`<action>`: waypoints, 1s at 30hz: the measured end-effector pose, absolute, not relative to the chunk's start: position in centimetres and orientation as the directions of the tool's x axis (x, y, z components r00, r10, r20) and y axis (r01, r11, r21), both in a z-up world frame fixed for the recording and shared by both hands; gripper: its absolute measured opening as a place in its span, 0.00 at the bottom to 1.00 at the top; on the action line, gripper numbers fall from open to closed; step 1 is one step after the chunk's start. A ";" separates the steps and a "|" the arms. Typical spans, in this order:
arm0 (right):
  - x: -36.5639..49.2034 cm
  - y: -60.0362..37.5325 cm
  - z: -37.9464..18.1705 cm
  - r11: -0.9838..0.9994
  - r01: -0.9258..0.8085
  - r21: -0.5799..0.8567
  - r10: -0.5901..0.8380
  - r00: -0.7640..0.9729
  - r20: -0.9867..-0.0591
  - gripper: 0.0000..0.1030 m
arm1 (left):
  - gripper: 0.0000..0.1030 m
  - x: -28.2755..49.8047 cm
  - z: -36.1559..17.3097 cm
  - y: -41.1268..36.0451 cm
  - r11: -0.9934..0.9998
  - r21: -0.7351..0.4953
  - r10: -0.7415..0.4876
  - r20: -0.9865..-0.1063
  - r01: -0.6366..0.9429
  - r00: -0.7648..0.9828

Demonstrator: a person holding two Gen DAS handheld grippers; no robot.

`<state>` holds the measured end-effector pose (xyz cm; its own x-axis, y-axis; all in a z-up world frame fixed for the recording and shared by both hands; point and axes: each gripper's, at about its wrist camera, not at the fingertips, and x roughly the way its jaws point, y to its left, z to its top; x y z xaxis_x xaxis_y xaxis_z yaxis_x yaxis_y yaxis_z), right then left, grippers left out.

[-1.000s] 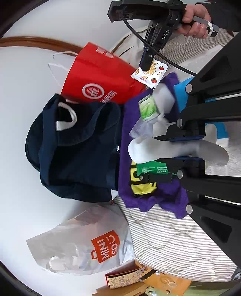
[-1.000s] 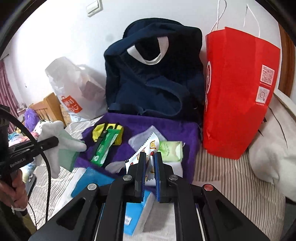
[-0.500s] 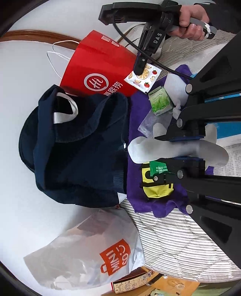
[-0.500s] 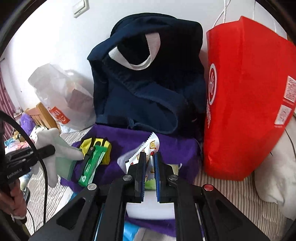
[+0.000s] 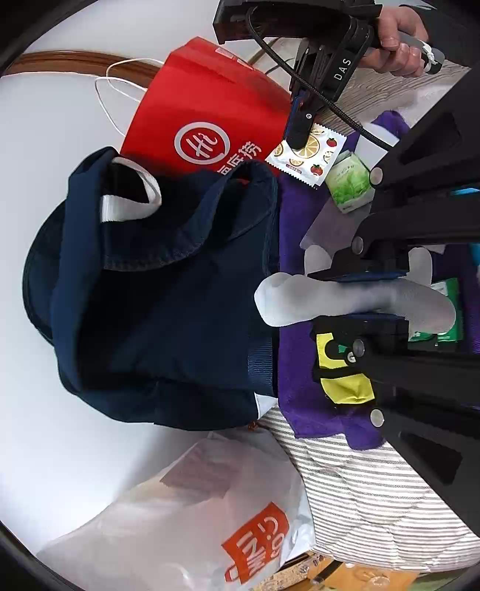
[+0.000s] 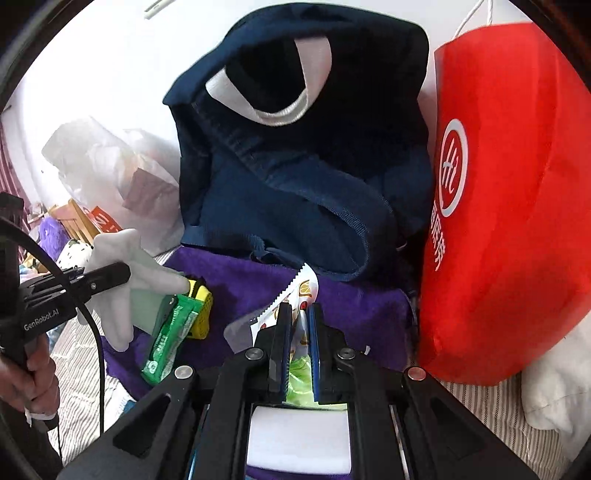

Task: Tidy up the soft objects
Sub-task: 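Carry gloves toward towel with left tool while right tool carries orange-slice packet there, then lower gloves onto towel, open left tool while right tool releases packet on towel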

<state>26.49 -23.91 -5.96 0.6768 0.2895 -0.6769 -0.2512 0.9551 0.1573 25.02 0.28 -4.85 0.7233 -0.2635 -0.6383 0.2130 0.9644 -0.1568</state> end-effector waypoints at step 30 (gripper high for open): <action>28.9 -23.3 -9.5 0.961 -0.246 0.129 0.259 0.627 -0.735 0.09 | 0.13 27.4 -8.0 -1.1 0.970 -0.096 -0.226 -0.699 0.223 0.678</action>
<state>28.92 -23.29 -9.45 0.6270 0.2591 -0.7347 -0.2463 0.9606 0.1286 27.43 -1.14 -7.99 0.6784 -0.2257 -0.6991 0.2234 0.9700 -0.0964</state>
